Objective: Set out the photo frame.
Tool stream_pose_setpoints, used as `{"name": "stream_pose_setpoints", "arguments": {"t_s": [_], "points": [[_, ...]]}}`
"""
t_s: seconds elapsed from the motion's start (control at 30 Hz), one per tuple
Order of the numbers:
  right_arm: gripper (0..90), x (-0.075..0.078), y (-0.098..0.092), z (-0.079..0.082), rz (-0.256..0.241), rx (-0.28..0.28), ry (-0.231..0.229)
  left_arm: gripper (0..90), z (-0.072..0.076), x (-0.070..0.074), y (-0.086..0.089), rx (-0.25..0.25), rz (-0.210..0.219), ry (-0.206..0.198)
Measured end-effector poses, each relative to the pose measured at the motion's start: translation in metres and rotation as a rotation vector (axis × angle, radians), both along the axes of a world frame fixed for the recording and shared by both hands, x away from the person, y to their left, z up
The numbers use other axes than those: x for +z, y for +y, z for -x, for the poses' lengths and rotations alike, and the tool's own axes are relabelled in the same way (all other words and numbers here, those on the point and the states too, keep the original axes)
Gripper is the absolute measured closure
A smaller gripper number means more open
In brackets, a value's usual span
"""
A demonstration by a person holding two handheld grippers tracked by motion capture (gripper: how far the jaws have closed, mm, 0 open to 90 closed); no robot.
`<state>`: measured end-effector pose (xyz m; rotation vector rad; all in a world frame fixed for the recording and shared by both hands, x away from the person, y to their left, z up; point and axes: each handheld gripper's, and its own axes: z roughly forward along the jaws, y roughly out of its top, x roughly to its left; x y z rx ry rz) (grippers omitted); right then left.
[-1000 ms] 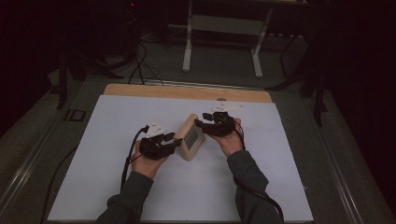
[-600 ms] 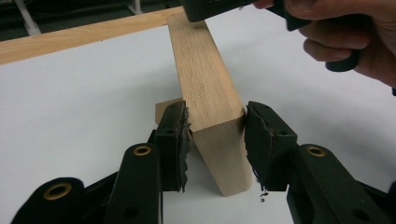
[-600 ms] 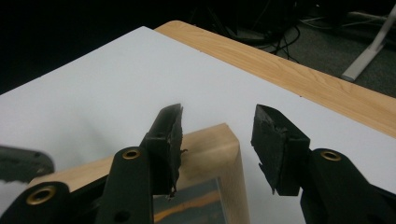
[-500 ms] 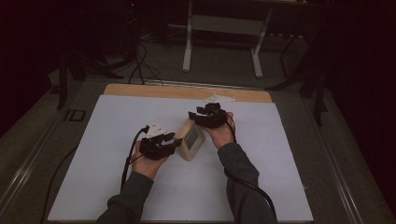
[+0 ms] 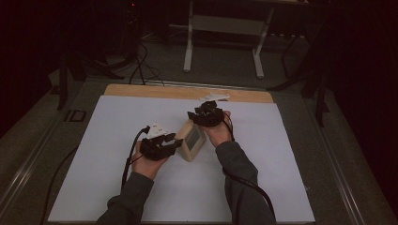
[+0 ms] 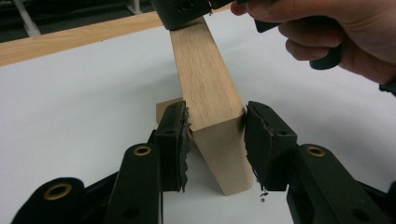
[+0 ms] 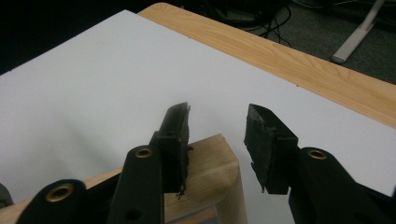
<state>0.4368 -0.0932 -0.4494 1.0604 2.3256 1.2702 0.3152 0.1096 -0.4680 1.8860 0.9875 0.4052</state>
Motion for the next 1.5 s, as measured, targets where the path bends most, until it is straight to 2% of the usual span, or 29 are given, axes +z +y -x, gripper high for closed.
{"name": "stream_pose_setpoints", "arguments": {"t_s": [0.13,0.47,0.7,1.17,1.3,1.5], "points": [[62.7,0.002,-0.002,0.0,0.012,-0.002,0.002,61.8,0.0,0.0,0.003,0.006,-0.015,-0.001],[66.3,0.006,-0.003,0.003,0.032,0.003,0.019,62.2,-0.001,0.0,0.004,0.013,-0.01,-0.001],[67.6,0.009,-0.007,0.002,0.025,0.005,0.046,62.2,-0.002,0.0,0.004,0.023,-0.011,0.0],[65.6,0.003,0.002,-0.004,0.033,-0.01,0.051,61.9,-0.001,0.0,0.003,0.031,-0.01,-0.001],[65.8,0.002,0.002,-0.004,0.022,-0.017,0.057,60.0,-0.001,-0.001,-0.001,0.042,-0.012,0.005],[64.9,0.002,0.004,-0.005,0.036,-0.026,0.048,58.0,-0.003,-0.003,-0.003,0.042,-0.012,0.009]]}}
